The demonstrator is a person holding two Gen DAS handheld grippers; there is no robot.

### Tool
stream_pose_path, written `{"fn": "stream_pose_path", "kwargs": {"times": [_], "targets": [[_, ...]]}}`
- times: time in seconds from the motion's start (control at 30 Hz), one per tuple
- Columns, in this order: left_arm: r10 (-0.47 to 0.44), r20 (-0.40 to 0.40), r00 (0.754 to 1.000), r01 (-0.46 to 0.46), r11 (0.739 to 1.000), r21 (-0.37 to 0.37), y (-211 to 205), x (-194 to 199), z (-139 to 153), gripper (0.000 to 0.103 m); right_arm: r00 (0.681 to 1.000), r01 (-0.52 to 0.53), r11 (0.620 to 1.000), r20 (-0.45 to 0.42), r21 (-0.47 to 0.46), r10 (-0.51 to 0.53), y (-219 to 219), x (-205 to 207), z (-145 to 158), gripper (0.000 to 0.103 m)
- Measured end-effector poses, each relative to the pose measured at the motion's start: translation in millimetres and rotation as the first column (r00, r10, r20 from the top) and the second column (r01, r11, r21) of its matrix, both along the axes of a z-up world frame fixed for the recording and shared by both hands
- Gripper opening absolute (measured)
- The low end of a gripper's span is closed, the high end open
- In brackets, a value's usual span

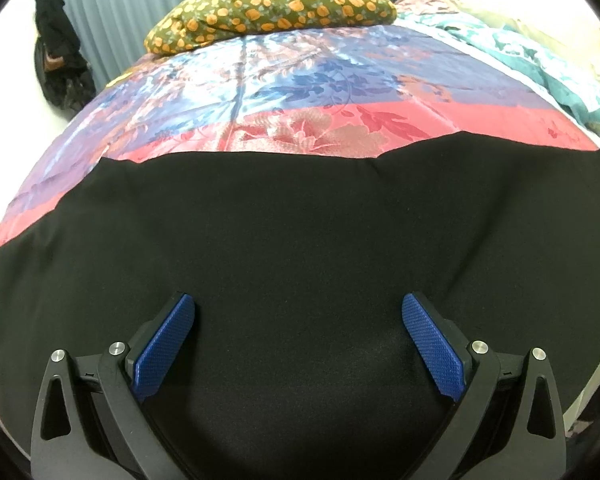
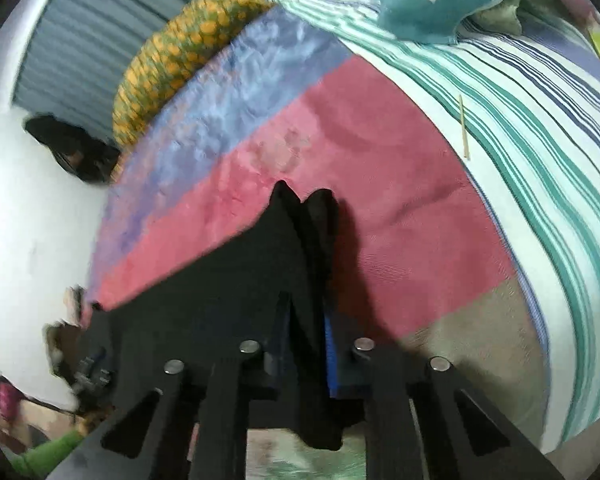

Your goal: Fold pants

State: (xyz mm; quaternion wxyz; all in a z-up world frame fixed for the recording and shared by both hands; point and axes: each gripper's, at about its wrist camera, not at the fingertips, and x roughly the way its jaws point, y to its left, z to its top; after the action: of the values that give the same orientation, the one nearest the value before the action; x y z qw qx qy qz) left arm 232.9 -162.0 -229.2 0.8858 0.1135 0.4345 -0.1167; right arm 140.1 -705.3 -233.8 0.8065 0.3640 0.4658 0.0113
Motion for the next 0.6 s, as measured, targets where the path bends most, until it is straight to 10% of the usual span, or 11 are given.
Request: {"fn": "stream_pose_path", "kwargs": {"times": [0.2, 0.6], "targets": [[0.025, -0.175, 0.984, -0.043, 0.994, -0.099, 22.9, 3.0, 29.0, 0.102, 0.989, 0.052, 0.983, 0.13, 0.177, -0.075, 14.1, -25.0, 24.4, 0.011], [0.219, -0.173, 0.96, -0.261, 0.927, -0.271, 174.9, -73.6, 47.3, 0.102, 0.944, -0.051, 0.878, 0.31, 0.476, -0.114, 139.0, -18.3, 68.1, 0.01]]}}
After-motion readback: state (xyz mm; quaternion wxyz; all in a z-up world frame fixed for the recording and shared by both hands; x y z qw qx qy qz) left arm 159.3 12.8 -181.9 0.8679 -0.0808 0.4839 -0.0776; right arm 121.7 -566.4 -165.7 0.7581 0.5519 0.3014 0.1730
